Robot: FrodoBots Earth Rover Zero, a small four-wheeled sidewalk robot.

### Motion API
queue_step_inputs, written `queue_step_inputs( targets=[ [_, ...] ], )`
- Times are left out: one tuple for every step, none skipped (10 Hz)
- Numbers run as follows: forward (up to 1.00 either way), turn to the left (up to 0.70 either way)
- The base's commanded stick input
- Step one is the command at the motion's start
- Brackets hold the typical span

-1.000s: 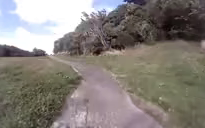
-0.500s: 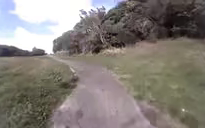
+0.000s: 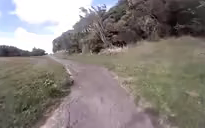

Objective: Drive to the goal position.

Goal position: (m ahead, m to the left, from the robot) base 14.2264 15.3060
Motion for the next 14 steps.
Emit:
queue_step_inputs(
  targets=[
    [1.0, 0.03],
    [1.0, 0.03],
    [1.0, 0.03],
    [1.0, 0.23],
    [1.0, 0.34],
    [1.0, 0.34],
    [1.0, 0.3],
    [1.0, 0.03],
    [1.0, 0.03],
    [1.0, 0.11],
    [1.0, 0.23],
    [1.0, 0.36],
    [1.0, 0.31],
    [1.0, 0.26]
  ],
)
